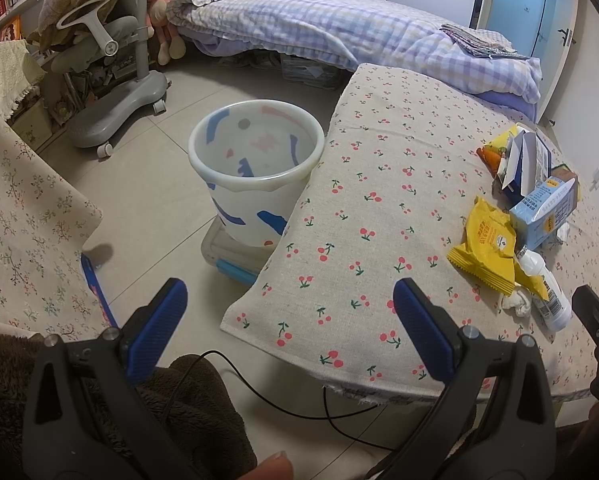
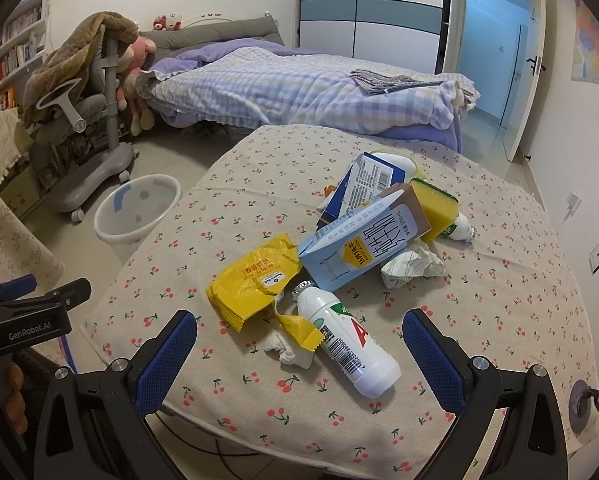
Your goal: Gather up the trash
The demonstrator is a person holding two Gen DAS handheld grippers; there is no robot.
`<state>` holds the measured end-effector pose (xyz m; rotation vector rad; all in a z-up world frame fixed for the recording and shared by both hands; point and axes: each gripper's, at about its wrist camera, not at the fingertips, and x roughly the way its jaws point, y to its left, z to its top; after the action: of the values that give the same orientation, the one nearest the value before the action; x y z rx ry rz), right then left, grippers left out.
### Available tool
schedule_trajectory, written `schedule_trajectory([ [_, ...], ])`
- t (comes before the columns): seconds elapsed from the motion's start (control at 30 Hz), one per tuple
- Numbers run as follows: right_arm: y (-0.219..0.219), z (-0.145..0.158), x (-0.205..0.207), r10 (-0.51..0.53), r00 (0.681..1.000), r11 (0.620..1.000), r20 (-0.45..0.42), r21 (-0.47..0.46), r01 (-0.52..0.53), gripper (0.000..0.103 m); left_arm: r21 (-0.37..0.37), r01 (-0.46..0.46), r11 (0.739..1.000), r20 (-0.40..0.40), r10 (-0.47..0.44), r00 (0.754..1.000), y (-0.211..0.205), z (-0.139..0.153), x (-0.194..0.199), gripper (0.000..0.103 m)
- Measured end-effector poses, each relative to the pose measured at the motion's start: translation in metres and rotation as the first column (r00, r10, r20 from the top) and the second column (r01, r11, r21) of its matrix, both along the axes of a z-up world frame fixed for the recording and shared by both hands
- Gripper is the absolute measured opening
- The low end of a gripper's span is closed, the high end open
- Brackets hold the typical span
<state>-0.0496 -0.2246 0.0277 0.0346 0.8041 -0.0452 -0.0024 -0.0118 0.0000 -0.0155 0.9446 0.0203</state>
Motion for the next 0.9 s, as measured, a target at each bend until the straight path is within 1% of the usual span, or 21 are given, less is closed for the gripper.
schedule_trajectory([
  [0.77,0.0003,-0.0004,0.0009,0.001,1.0,1.0,-0.004,-0.002,-0.001,0.103,0.0,0.0,1.0,0.003,0.0,1.0,0.0007,0.0005,0.0007,0.102],
  [0.9,0.0008,-0.0042,0.0009,0.003,1.0,1.0,-0.01,-0.002,-0.003,0.103,-0.001,0.0,1.0,0.001,0.0,1.0,0.0004,0.0003,0.0014,0.102],
])
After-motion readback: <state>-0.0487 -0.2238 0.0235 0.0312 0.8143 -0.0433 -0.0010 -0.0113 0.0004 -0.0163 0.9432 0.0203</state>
